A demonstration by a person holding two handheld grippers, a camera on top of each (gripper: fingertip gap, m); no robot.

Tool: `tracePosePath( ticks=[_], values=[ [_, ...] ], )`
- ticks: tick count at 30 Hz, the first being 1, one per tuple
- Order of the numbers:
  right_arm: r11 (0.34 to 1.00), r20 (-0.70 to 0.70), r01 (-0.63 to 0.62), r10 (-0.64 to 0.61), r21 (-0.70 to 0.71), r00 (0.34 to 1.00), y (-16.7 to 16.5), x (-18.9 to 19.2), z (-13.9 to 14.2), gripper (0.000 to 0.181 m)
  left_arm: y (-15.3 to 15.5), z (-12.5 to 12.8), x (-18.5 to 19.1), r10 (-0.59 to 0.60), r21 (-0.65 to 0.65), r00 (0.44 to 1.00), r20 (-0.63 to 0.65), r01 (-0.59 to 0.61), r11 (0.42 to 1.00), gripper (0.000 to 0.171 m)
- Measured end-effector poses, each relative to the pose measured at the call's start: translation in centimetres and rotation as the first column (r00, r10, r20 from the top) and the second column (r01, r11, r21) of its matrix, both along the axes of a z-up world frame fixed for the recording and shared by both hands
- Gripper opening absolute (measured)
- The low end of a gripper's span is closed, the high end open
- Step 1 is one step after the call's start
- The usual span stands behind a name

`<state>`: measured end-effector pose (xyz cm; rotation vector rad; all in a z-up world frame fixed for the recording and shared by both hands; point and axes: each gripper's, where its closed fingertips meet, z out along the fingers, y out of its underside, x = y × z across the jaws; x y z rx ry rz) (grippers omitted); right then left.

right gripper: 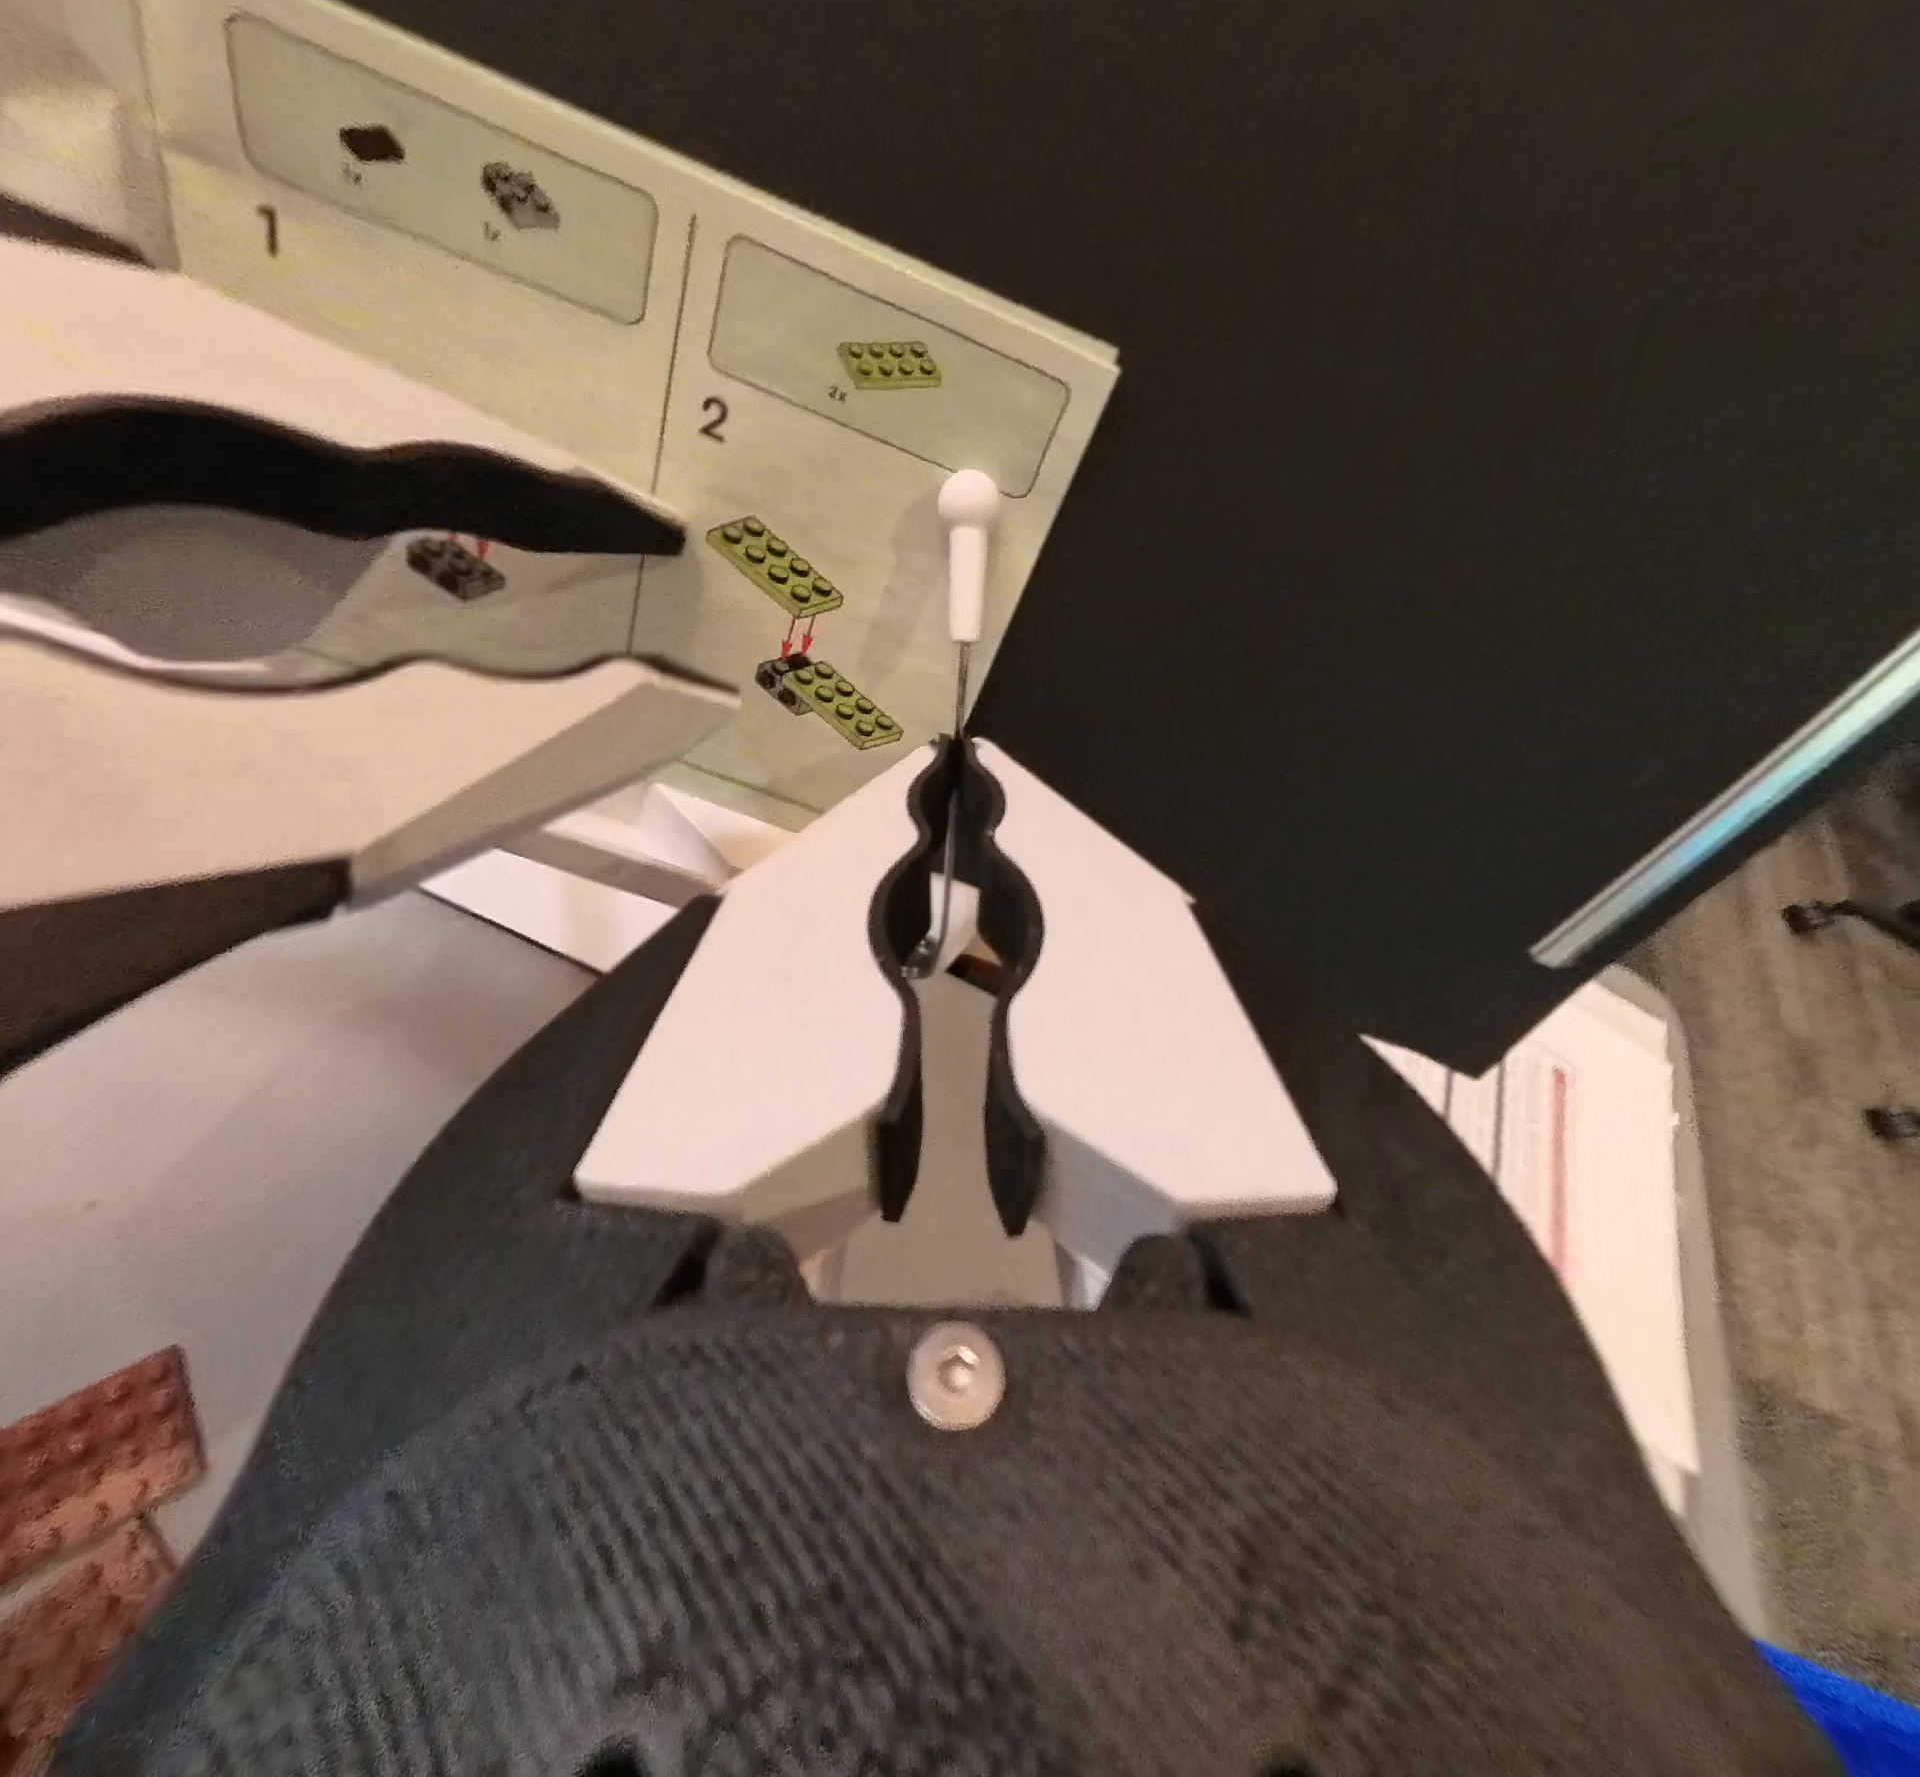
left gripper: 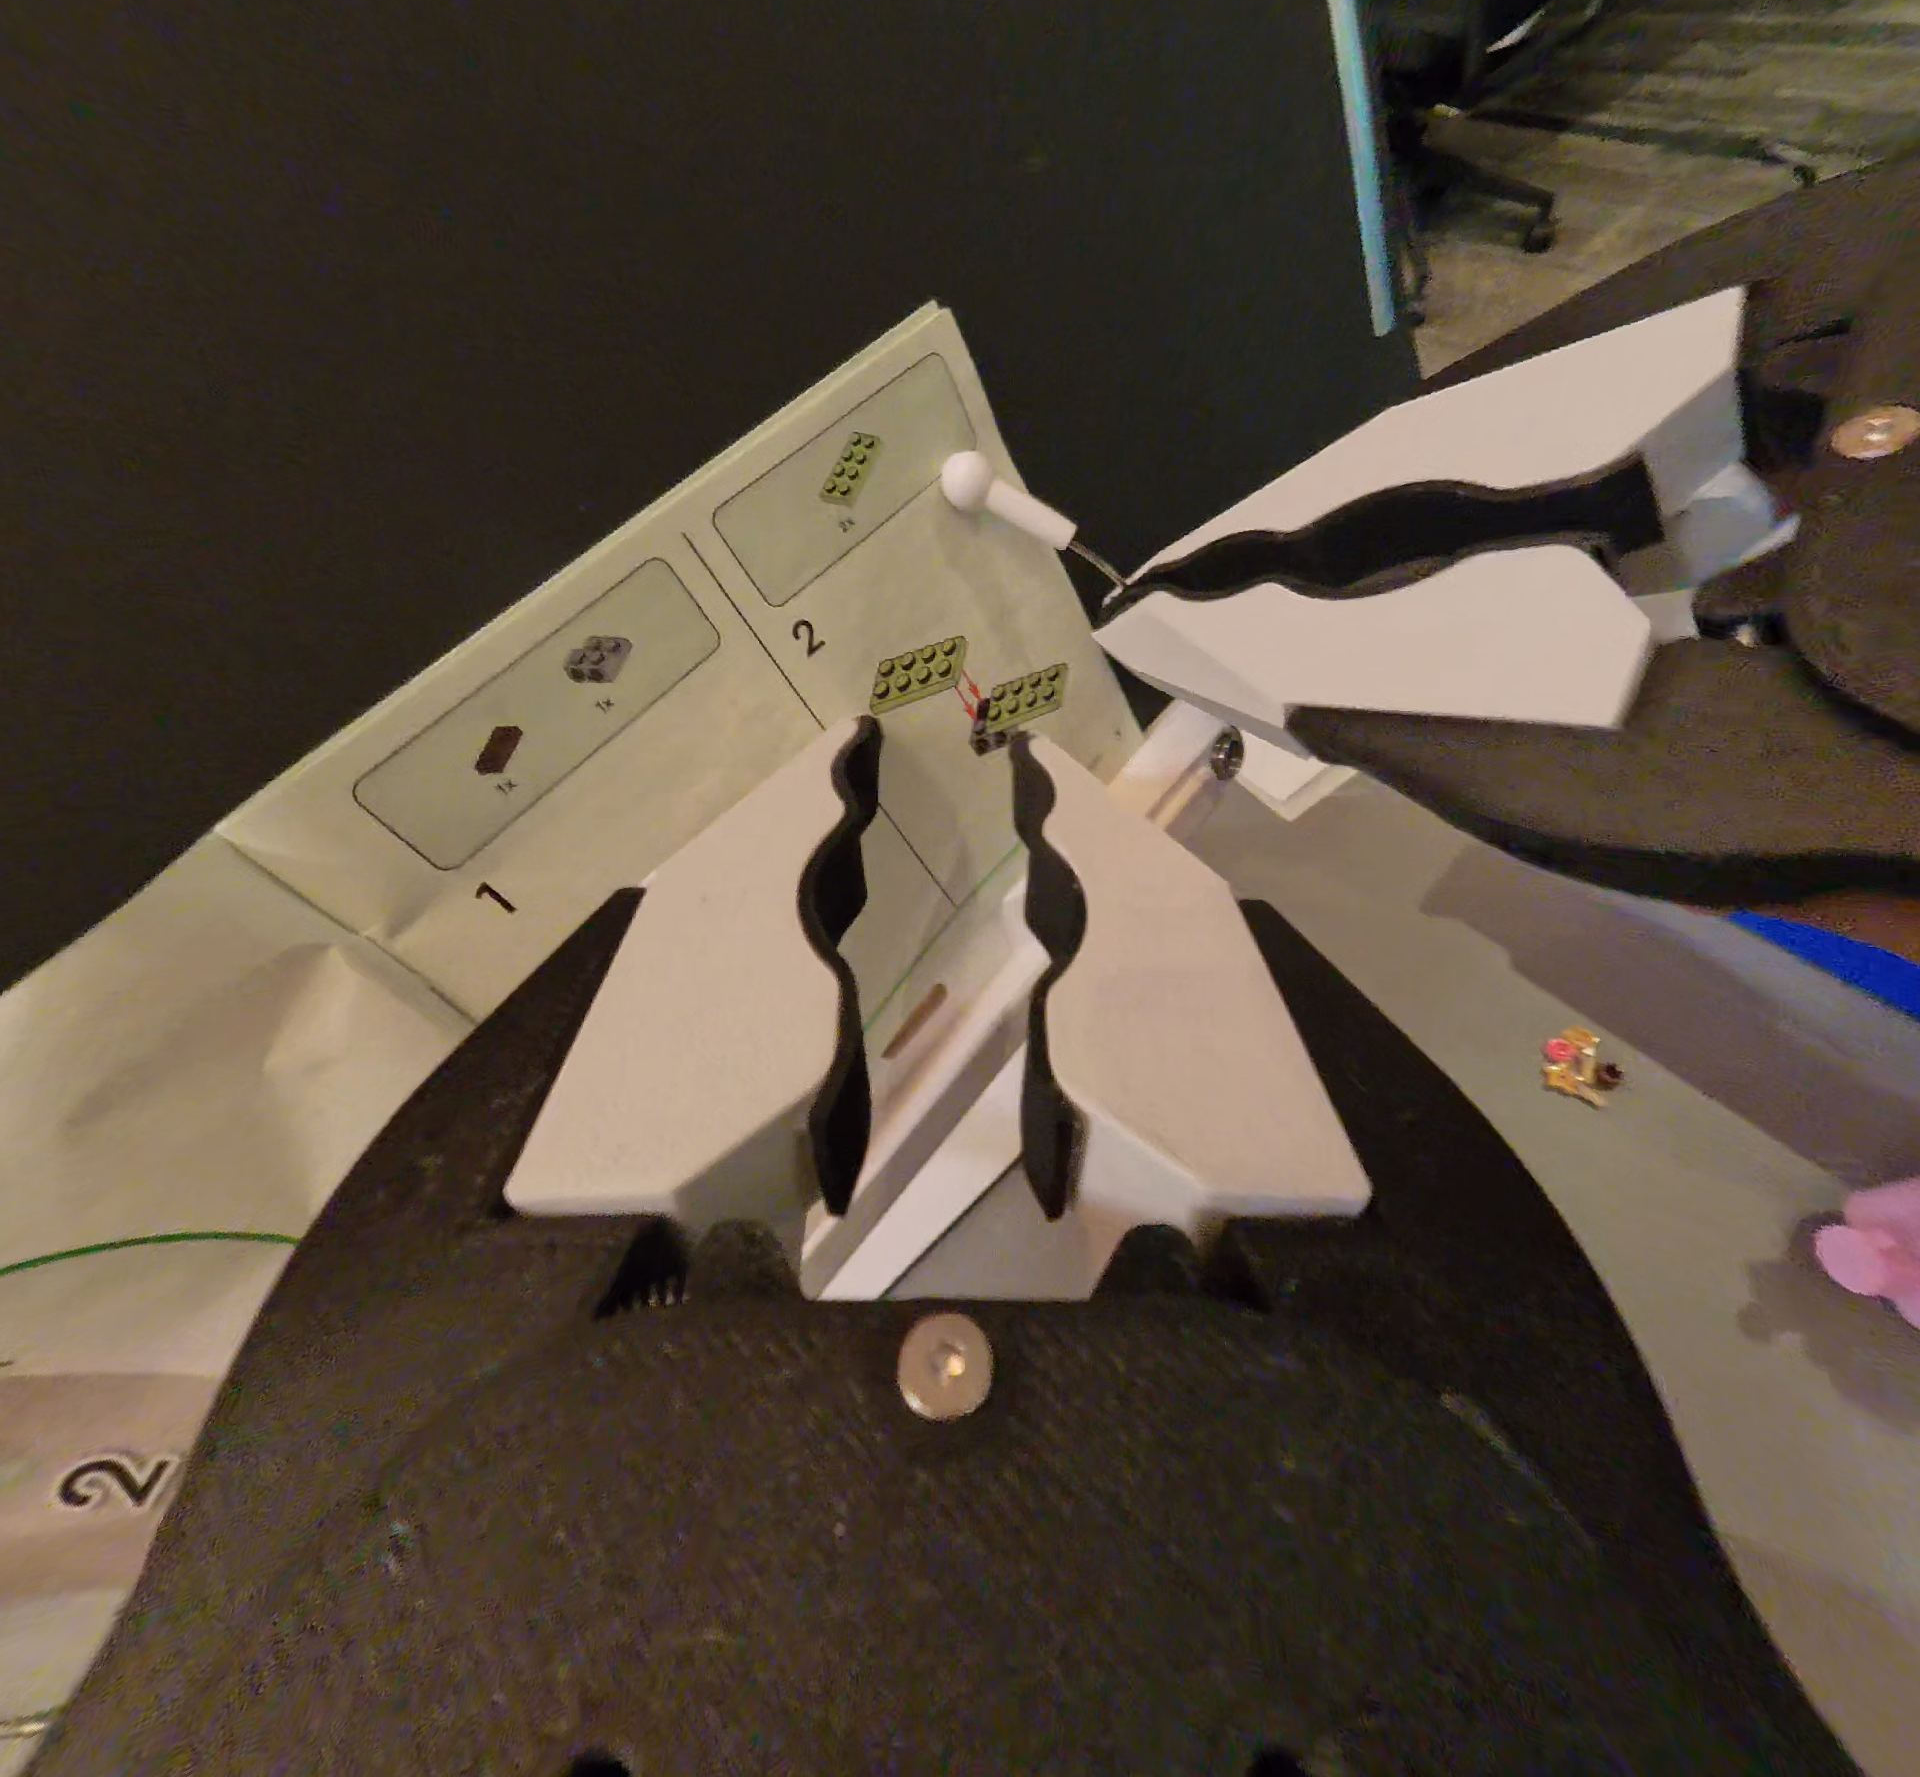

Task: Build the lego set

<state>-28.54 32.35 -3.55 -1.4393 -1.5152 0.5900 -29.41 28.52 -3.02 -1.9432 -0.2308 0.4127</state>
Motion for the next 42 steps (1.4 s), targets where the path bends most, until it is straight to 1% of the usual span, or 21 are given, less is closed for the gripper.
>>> tracePosePath(
  ticks=[2,7,9,11,13,15,17,18,22,24,26,28,29,31,33,35,36,37,38,40,42],
  values=[
    [0.999,-0.013,0.015,-0.015,-0.034,1.000,0.0,0.1,0.0,0.000,-0.5,0.3,0.3,-0.008,0.029,1.000,-0.002,0.008,1.000,0.031],
    [0.998,-0.025,0.053,-0.052,0.030,0.998,0.4,1.6,0.6,0.016,-2.5,0.6,1.2,-0.012,0.085,1.000,0.002,0.012,0.996,0.032],
    [0.998,-0.066,0.058,-0.057,0.014,0.996,-0.2,2.9,2.1,0.023,-3.5,0.6,1.7,-0.017,0.101,1.000,0.012,0.015,0.995,0.032],
    [0.999,-0.146,0.042,-0.043,-0.005,0.988,-1.5,4.7,4.5,0.029,-4.7,0.6,2.4,-0.018,0.122,1.000,0.022,0.015,0.992,0.032],
    [1.000,-0.242,0.011,-0.013,-0.012,0.970,-3.4,6.6,6.7,0.031,-6.2,0.5,3.0,-0.013,0.155,0.999,0.039,0.007,0.988,0.032],
    [0.998,-0.336,-0.056,0.044,-0.026,0.941,-6.1,8.2,7.8,0.030,-7.8,0.1,3.8,-0.016,0.188,0.998,0.067,0.003,0.982,0.032],
    [0.990,-0.395,-0.134,0.109,-0.034,0.912,-8.7,9.2,7.3,0.030,-9.4,-0.5,4.0,-0.003,0.208,0.997,0.081,-0.014,0.978,0.032],
    [0.989,-0.401,-0.143,0.115,-0.040,0.909,-9.3,9.3,6.4,0.029,-10.0,-1.0,3.7,0.014,0.202,0.996,0.084,-0.031,0.979,0.032],
    [0.981,-0.297,-0.145,0.102,-0.127,0.950,-10.1,8.0,1.8,0.042,-11.8,-4.7,1.0,0.138,0.061,0.979,0.152,-0.148,0.987,0.036],
    [0.971,-0.290,-0.162,0.106,-0.176,0.951,-10.3,6.9,0.8,0.048,-12.7,-6.2,-0.3,0.200,-0.005,0.966,0.161,-0.202,0.979,0.037],
    [0.967,-0.298,-0.195,0.140,-0.166,0.944,-10.5,5.2,0.3,0.054,-13.3,-6.2,-0.8,0.214,0.005,0.965,0.153,-0.217,0.976,0.037],
    [0.965,-0.282,-0.246,0.212,-0.093,0.936,-11.0,3.2,-0.4,0.061,-13.6,-5.4,-0.7,0.201,0.059,0.967,0.159,-0.212,0.975,0.037],
    [0.962,-0.244,-0.271,0.255,-0.033,0.936,-11.2,2.3,-1.1,0.061,-13.8,-5.1,-0.6,0.195,0.083,0.967,0.164,-0.210,0.974,0.037],
    [0.948,-0.092,-0.293,0.305,0.122,0.948,-10.7,0.9,-3.4,0.057,-14.2,-4.8,-0.4,0.182,0.105,0.967,0.177,-0.203,0.974,0.037],
    [0.902,0.046,-0.284,0.285,0.325,0.957,-9.6,0.1,-4.9,0.059,-14.6,-4.7,0.2,0.147,0.116,0.965,0.217,-0.175,0.978,0.039],
    [0.823,0.099,-0.259,0.243,0.506,0.965,-8.9,-0.5,-4.9,0.040,-15.3,-3.9,0.4,0.123,0.160,0.966,0.228,-0.162,0.974,0.039],
    [0.787,0.103,-0.239,0.220,0.568,0.970,-8.8,-0.7,-4.6,0.029,-15.6,-3.2,0.4,0.113,0.179,0.967,0.229,-0.156,0.971,0.039],
    [0.761,0.102,-0.220,0.201,0.611,0.974,-8.8,-0.8,-4.3,0.019,-15.9,-2.7,0.2,0.107,0.186,0.967,0.232,-0.152,0.971,0.039],
    [0.744,0.105,-0.211,0.188,0.634,0.977,-8.9,-0.9,-4.1,0.015,-16.3,-2.0,0.0,0.106,0.197,0.967,0.231,-0.153,0.968,0.040],
    [0.733,0.113,-0.199,0.166,0.650,0.980,-9.0,-0.9,-4.1,0.015,-16.9,-0.6,-0.2,0.103,0.236,0.969,0.224,-0.157,0.959,0.040],
    [0.747,0.099,-0.194,0.170,0.636,0.980,-9.2,-1.0,-4.1,0.015,-17.4,0.2,-0.2,0.099,0.259,0.970,0.223,-0.156,0.953,0.040]
  ],
)
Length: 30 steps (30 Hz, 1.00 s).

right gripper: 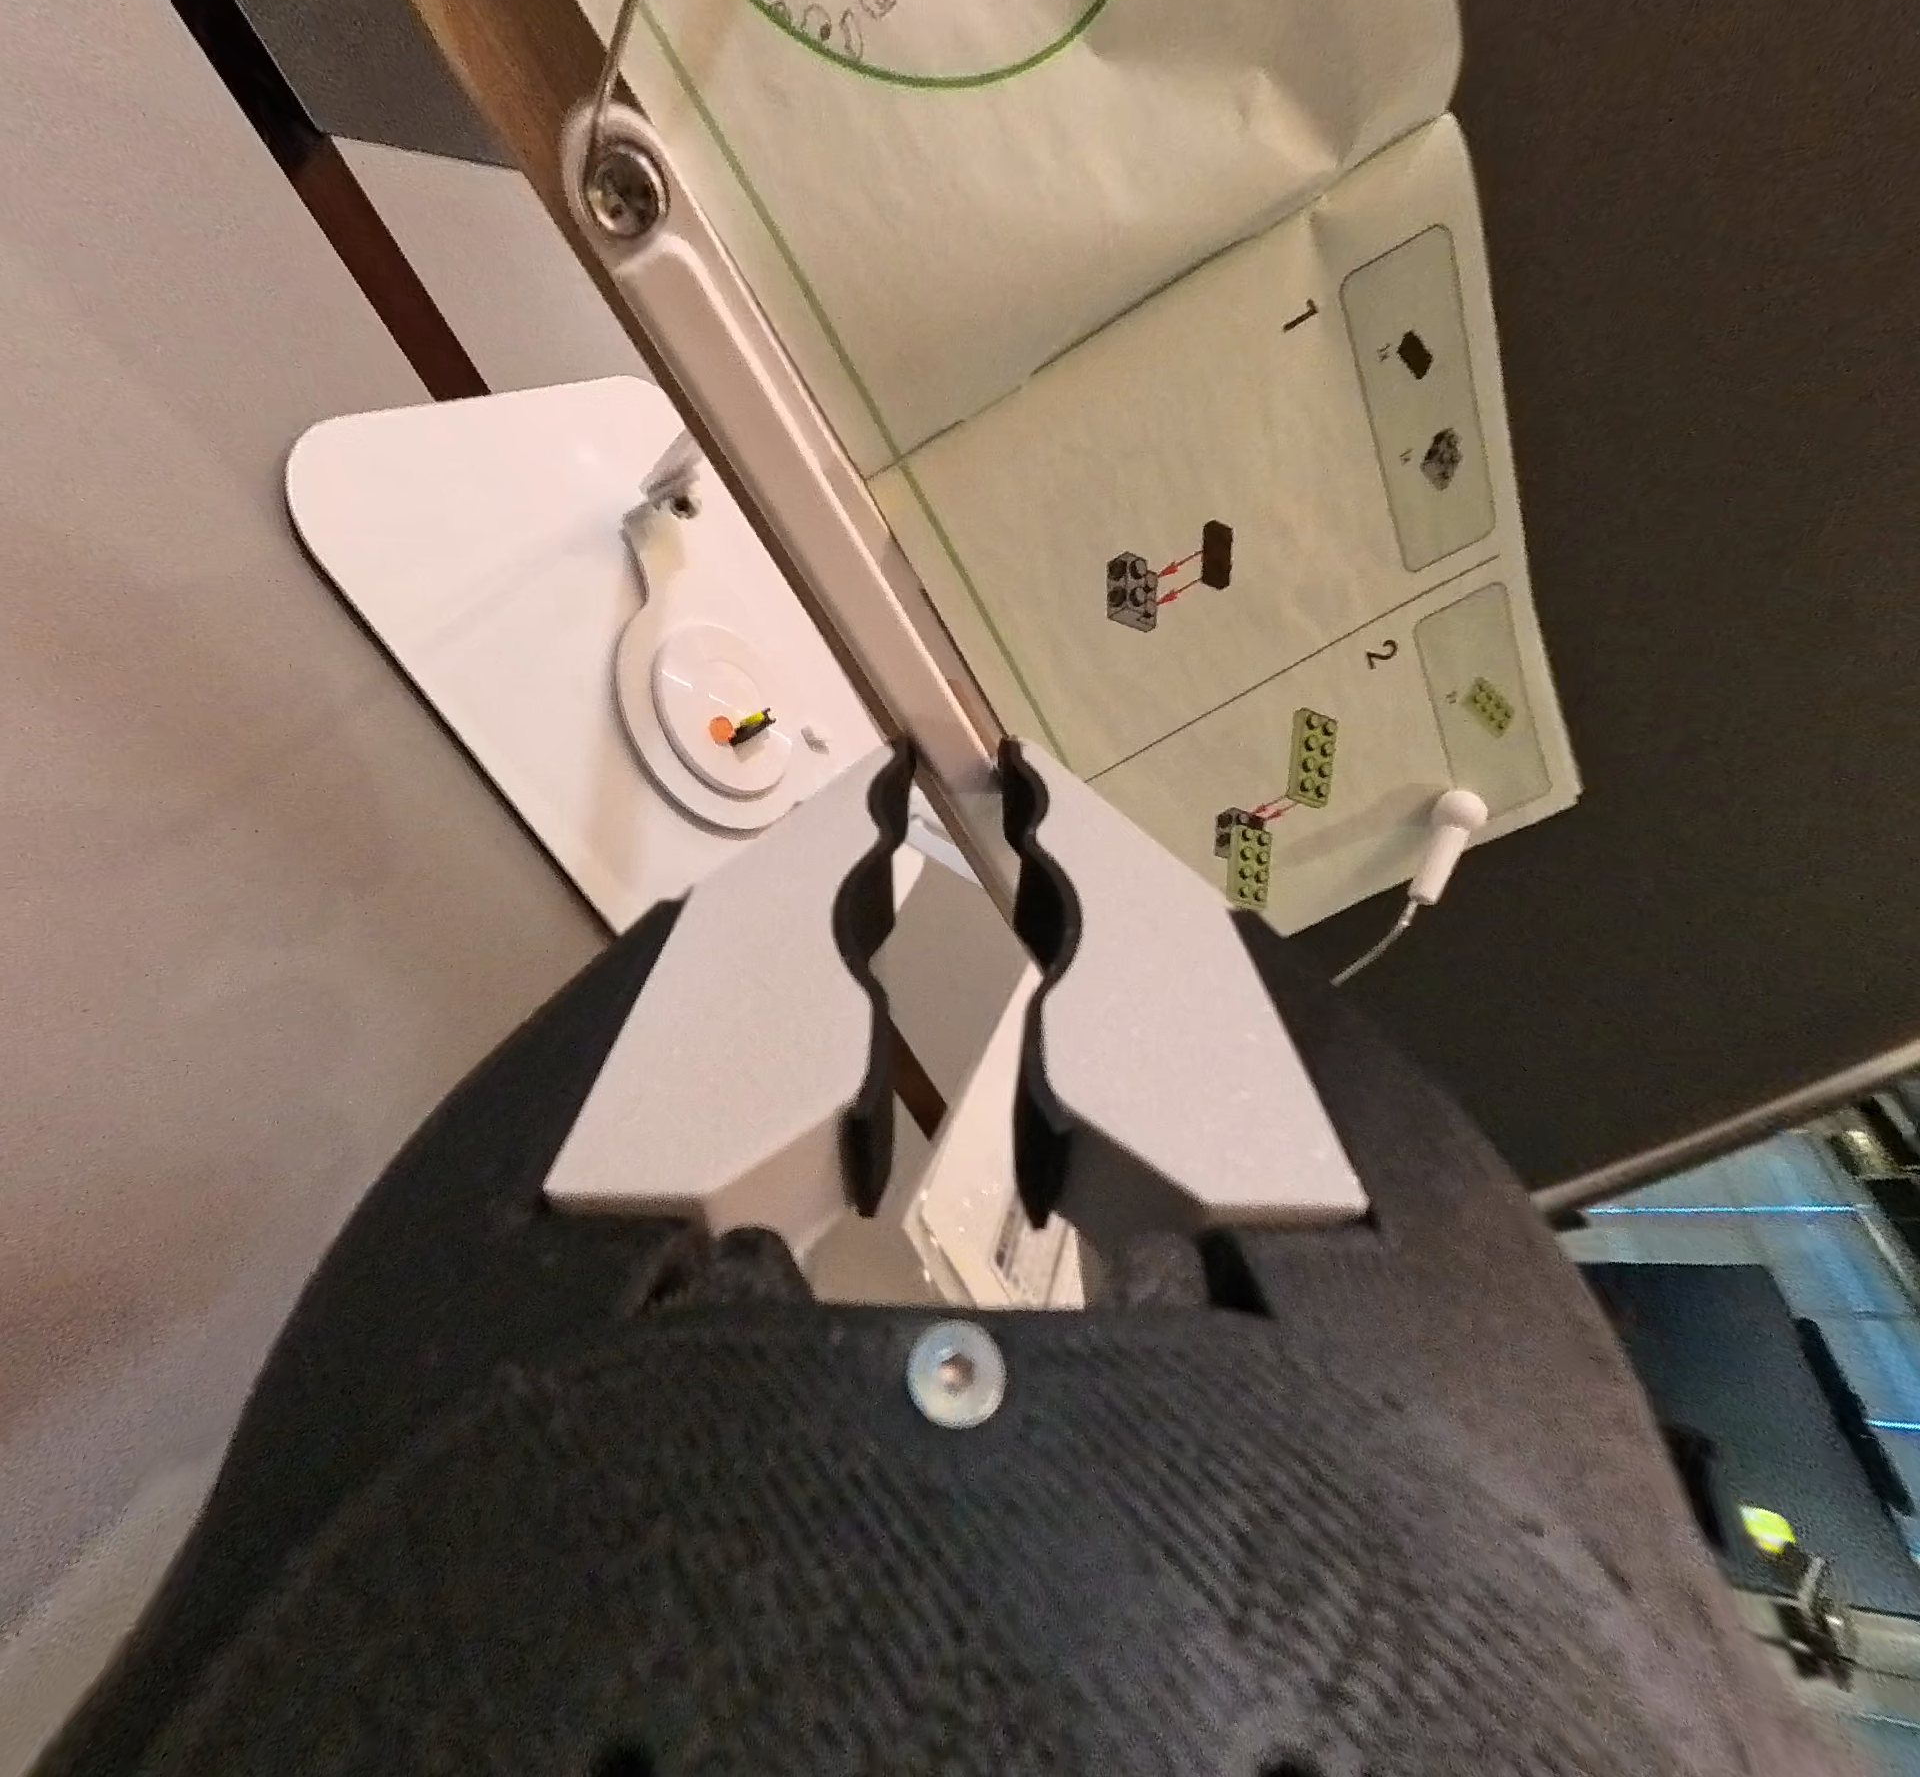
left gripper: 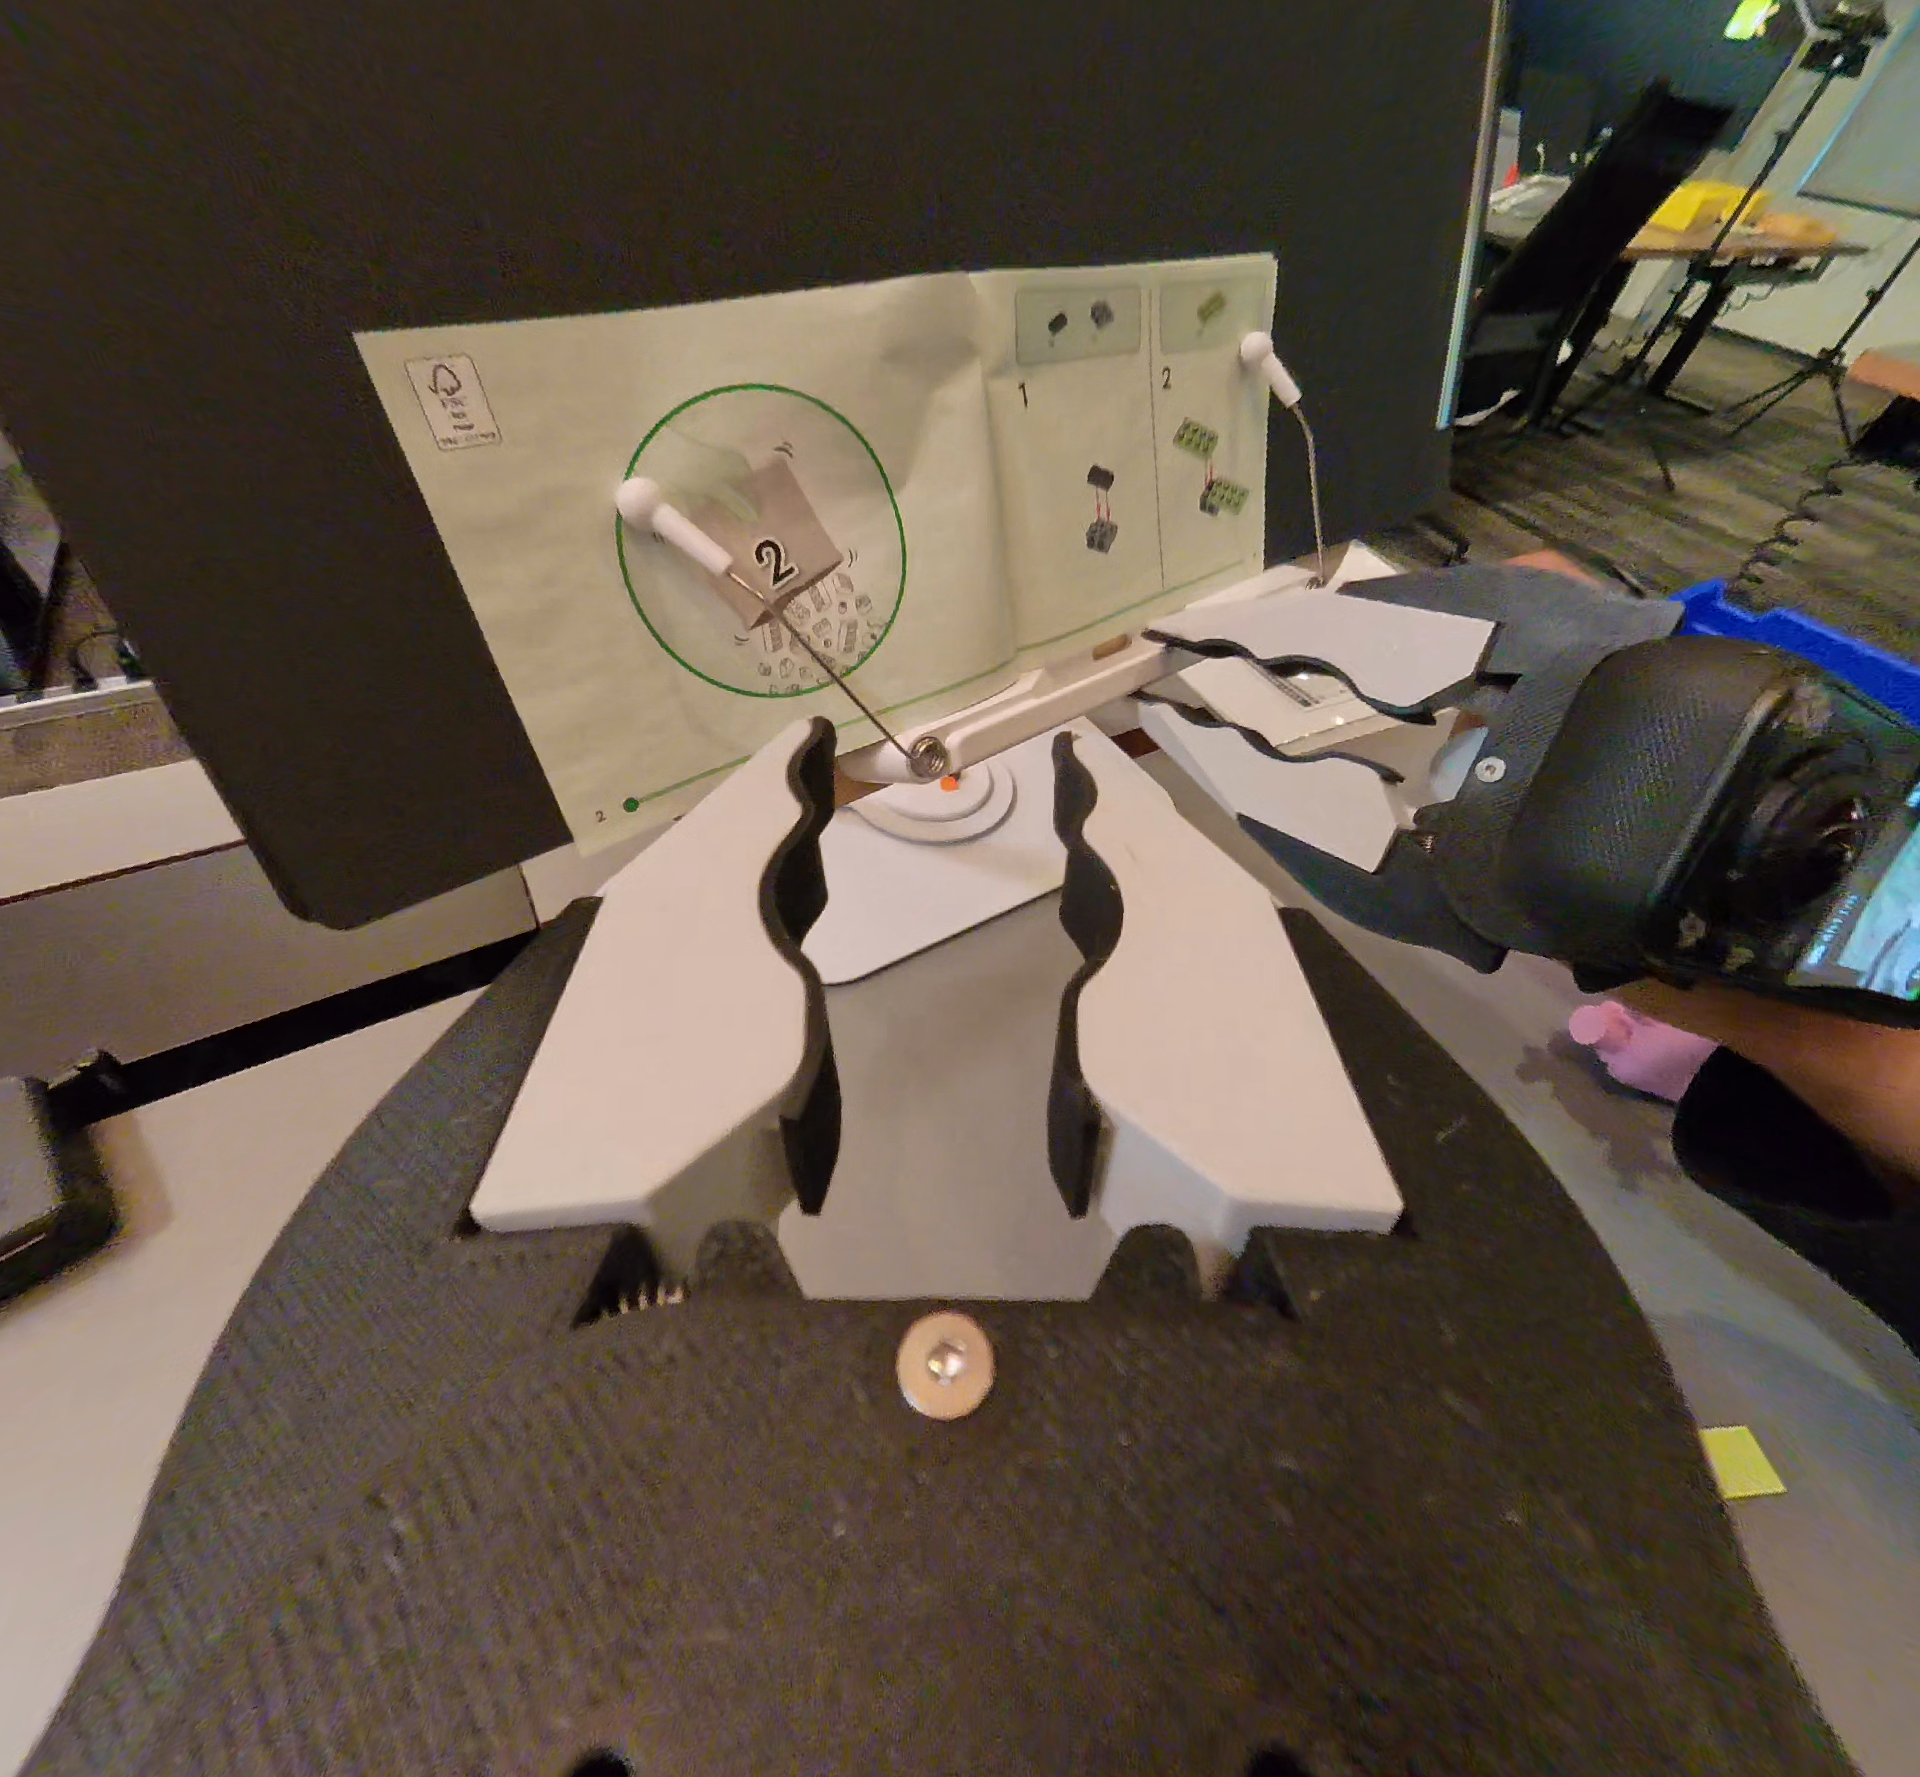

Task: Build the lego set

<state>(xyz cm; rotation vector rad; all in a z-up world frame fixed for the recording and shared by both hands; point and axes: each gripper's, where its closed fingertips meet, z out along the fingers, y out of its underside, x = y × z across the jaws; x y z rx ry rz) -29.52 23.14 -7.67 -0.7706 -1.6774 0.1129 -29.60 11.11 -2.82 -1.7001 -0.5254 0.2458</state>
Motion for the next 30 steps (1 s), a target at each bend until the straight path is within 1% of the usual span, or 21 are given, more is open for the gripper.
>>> tracePosePath(
  ticks=[2,5,7,9,12,13,14,15,16,18,19,20,21,22,23,24,26,27,28,29,30],
  values=[
    [0.999,-0.008,-0.010,0.009,-0.034,1.000,-0.5,-0.2,0.0,0.015,-0.2,0.5,0.2,-0.004,0.017,1.000,-0.006,0.004,1.000,0.040],
    [1.000,0.019,0.004,-0.004,-0.021,1.000,-1.3,-0.4,0.0,0.014,-0.2,1.4,0.9,-0.015,0.045,1.000,-0.027,0.016,0.999,0.039],
    [0.999,0.037,0.035,-0.035,-0.007,0.999,-1.5,-0.7,0.0,0.014,0.0,1.5,1.4,-0.022,0.021,0.999,-0.032,0.022,1.000,0.040],
    [0.998,0.050,0.061,-0.060,-0.019,0.997,-1.6,-0.7,0.0,0.014,0.2,0.8,1.9,-0.026,-0.028,1.000,-0.011,0.026,0.999,0.043],
    [0.988,0.029,0.069,-0.066,-0.135,0.997,-1.9,0.4,0.0,0.021,0.6,-0.7,4.2,-0.067,-0.060,0.996,0.058,0.070,0.996,0.042],
    [0.979,0.018,0.046,-0.043,-0.197,0.999,-2.4,1.4,0.0,0.018,0.6,-1.0,5.2,-0.093,-0.056,0.993,0.072,0.097,0.994,0.042],
    [0.958,0.000,0.017,-0.018,-0.285,1.000,-3.0,2.5,-0.2,0.019,0.5,-1.5,6.1,-0.107,-0.062,0.991,0.081,0.112,0.992,0.042],
    [0.919,-0.018,-0.019,0.013,-0.393,1.000,-3.8,3.7,-0.5,0.019,0.1,-2.2,6.8,-0.110,-0.076,0.990,0.089,0.117,0.990,0.042],
    [0.861,-0.038,-0.065,0.053,-0.505,0.998,-4.8,5.1,-1.0,0.022,-0.4,-3.1,7.5,-0.112,-0.087,0.990,0.089,0.120,0.989,0.042],
    [0.707,-0.090,-0.164,0.140,-0.688,0.986,-7.0,8.1,-2.1,0.025,-1.5,-5.6,9.0,-0.139,-0.100,0.986,0.092,0.149,0.984,0.042],
    [0.638,-0.112,-0.203,0.181,-0.743,0.977,-8.0,9.7,-2.9,0.025,-1.9,-7.2,9.9,-0.172,-0.113,0.980,0.104,0.184,0.976,0.041],
    [0.589,-0.125,-0.217,0.193,-0.779,0.973,-8.5,11.3,-3.8,0.025,-2.3,-8.8,11.0,-0.216,-0.131,0.969,0.119,0.231,0.964,0.038],
    [0.560,-0.123,-0.206,0.183,-0.803,0.975,-8.8,12.9,-4.9,0.023,-2.6,-10.5,12.5,-0.279,-0.163,0.950,0.143,0.301,0.940,0.030],
    [0.545,-0.119,-0.196,0.172,-0.815,0.978,-9.1,14.5,-5.9,0.020,-2.8,-11.8,13.9,-0.341,-0.202,0.922,0.182,0.375,0.905,0.019],
    [0.545,-0.128,-0.199,0.166,-0.815,0.978,-9.4,16.0,-6.5,0.015,-2.8,-12.3,15.0,-0.383,-0.231,0.899,0.212,0.427,0.874,0.016],
    [0.558,-0.145,-0.211,0.161,-0.802,0.976,-9.7,17.2,-6.6,0.012,-2.6,-12.1,15.6,-0.408,-0.246,0.889,0.206,0.451,0.858,0.016],
    [0.607,-0.199,-0.265,0.175,-0.749,0.964,-10.2,18.9,-5.1,0.012,-2.4,-11.1,16.0,-0.419,-0.256,0.897,0.140,0.442,0.860,0.014],
    [0.615,-0.255,-0.304,0.168,-0.727,0.952,-10.0,19.3,-3.9,0.010,-2.4,-10.9,16.0,-0.417,-0.264,0.902,0.112,0.431,0.863,0.011],
    [0.606,-0.304,-0.329,0.147,-0.724,0.941,-9.5,19.4,-3.1,0.008,-2.6,-10.9,15.8,-0.407,-0.273,0.909,0.087,0.414,0.868,0.006],
    [0.584,-0.314,-0.329,0.131,-0.742,0.940,-9.0,19.3,-3.0,0.009,-2.9,-11.1,15.4,-0.395,-0.283,0.917,0.062,0.396,0.874,0.000],
    [0.561,-0.298,-0.315,0.126,-0.765,0.946,-8.5,19.3,-3.4,0.012,-3.1,-11.4,15.1,-0.388,-0.294,0.920,0.046,0.384,0.875,0.000]
  ],
)
